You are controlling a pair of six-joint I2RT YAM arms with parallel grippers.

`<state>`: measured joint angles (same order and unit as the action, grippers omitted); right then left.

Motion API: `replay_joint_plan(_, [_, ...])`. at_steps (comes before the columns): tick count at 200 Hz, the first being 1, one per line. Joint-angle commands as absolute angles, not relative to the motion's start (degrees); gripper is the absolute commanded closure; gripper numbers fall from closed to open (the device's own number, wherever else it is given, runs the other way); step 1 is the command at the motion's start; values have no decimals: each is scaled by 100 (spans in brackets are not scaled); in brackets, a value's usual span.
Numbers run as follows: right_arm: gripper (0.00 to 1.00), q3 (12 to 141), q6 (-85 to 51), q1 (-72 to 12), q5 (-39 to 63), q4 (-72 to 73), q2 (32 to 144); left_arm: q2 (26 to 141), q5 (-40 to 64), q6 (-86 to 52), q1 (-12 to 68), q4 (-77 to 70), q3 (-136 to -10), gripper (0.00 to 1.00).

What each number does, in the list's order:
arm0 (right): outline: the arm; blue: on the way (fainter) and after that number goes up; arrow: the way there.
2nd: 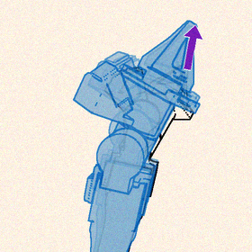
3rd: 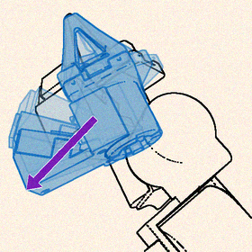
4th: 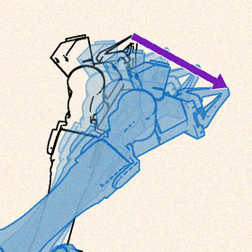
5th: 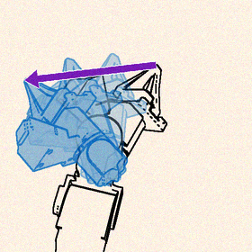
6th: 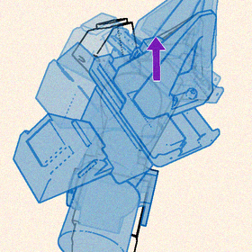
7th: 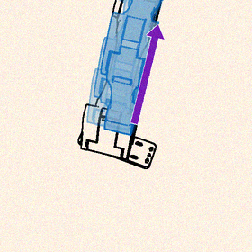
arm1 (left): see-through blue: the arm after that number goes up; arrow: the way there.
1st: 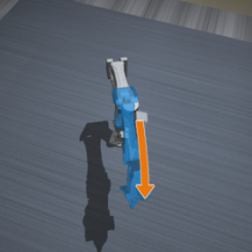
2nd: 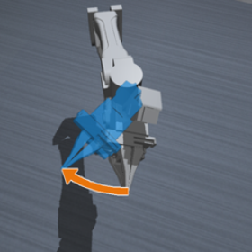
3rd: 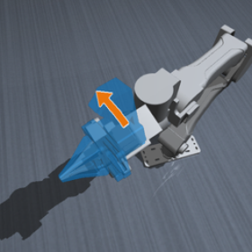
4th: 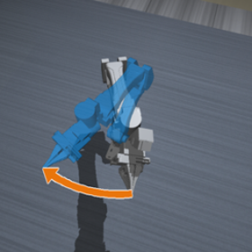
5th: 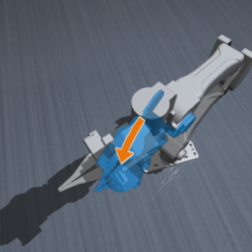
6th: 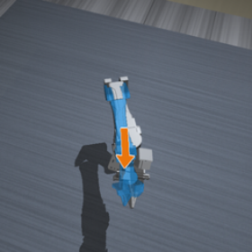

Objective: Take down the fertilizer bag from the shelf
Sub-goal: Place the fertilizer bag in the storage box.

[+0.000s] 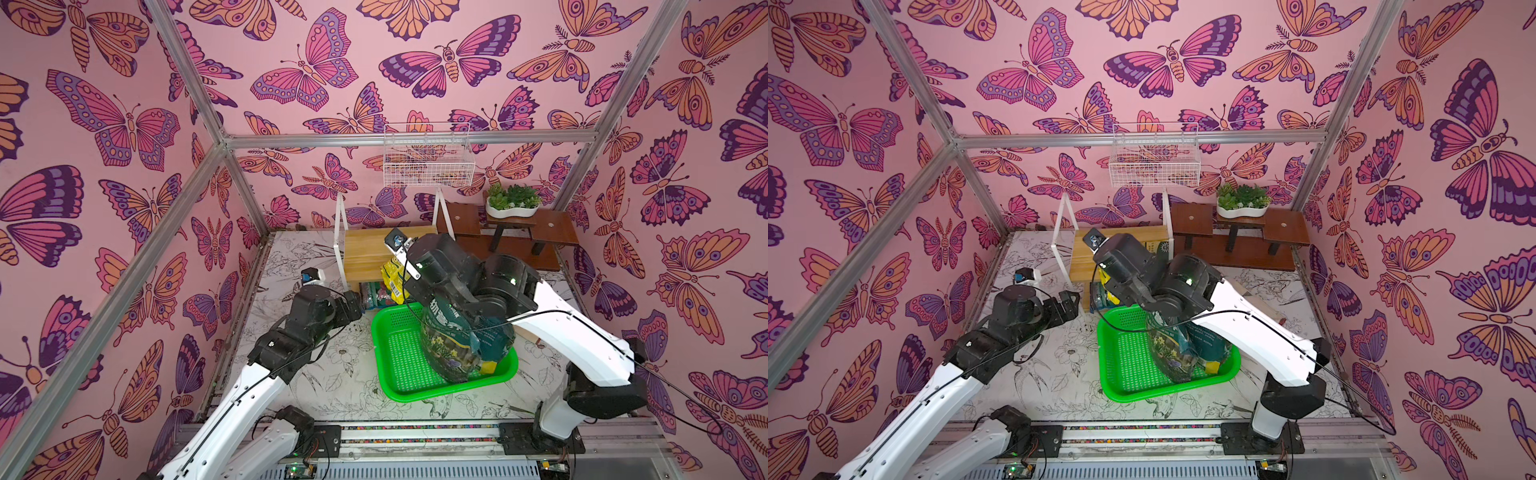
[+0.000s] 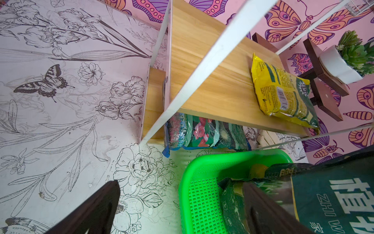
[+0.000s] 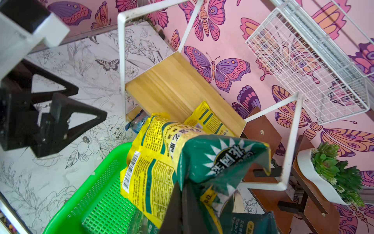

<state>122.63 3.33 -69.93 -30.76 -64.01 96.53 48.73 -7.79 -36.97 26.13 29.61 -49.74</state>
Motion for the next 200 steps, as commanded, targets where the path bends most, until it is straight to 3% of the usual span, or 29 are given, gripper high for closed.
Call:
replay_joint_plan(1, [100, 12063, 265, -7316, -3523, -6242, 9375, 4788, -656, -3770, 2566, 2931, -4911, 0])
replay_joint_plan(106, [100, 9424, -331, -7488, -3384, -5607, 8848, 4406, -902, -3929, 2531, 3124, -4729, 0])
replay_joint_plan(200, [100, 8597, -452, -7488, -3612, -4966, 9600, 4310, -973, -3992, 2523, 3159, -4693, 0])
